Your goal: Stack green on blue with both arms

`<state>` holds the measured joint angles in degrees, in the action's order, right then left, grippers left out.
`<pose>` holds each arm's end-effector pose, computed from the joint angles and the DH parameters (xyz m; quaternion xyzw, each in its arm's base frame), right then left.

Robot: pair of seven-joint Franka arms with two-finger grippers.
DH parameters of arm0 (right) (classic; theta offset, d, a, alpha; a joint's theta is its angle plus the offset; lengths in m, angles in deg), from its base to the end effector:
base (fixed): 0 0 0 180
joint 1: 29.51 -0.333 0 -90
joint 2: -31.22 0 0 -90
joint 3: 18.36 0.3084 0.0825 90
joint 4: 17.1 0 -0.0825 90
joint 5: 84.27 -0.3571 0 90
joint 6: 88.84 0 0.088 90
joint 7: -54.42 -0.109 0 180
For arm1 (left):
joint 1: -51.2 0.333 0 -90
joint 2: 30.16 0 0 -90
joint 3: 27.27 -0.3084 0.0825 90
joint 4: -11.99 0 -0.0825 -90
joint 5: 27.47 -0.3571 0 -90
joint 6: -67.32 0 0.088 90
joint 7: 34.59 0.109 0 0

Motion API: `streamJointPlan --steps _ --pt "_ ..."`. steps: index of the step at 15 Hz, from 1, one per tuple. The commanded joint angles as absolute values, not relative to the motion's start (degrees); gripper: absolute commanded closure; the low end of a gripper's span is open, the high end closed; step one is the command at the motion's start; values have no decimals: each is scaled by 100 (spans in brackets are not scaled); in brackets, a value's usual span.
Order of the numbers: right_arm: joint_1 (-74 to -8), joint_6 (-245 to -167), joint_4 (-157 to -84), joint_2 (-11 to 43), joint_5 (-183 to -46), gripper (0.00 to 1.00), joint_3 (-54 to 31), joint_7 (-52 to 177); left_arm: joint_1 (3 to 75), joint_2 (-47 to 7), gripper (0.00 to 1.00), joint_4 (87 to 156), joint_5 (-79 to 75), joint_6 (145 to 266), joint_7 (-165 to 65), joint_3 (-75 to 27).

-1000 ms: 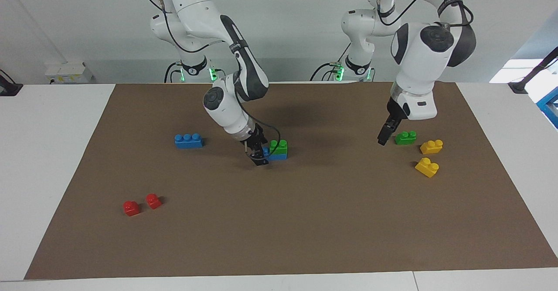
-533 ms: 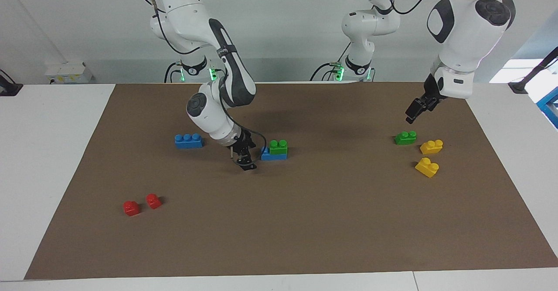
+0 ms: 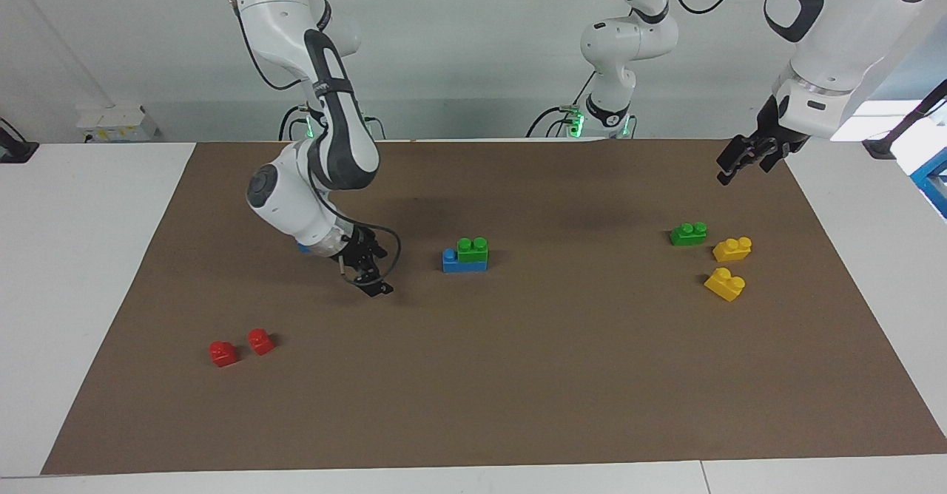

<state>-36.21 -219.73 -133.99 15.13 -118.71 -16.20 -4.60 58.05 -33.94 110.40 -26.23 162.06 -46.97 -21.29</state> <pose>0.5603 0.1009 0.3147 -0.7797 0.5840 0.1409 0.1767 0.5129 0.0039 0.5906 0.9932 0.1164 0.0000 0.0074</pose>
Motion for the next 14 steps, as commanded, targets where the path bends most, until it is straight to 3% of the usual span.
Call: streamJointPlan --steps 1,4,7,14 --pt "-3391 -21717 -13382 1777 -11356 1 -1572 26 5850 -3385 0 10614 -2536 15593 -4558 -2130" --pt "-3198 -21523 -13365 2075 -10801 1 -1572 517 5675 -3306 0 10428 -2580 15486 -4567 -2138" --pt "-2943 -21251 -13365 2330 -10774 1 -1572 1264 4911 -3227 0 10393 -2633 15599 -4462 -2822" --pt "-2855 -20303 -12777 2902 -9466 0 -1555 1697 4944 -3209 0 10638 -2607 16109 -3600 -2833"
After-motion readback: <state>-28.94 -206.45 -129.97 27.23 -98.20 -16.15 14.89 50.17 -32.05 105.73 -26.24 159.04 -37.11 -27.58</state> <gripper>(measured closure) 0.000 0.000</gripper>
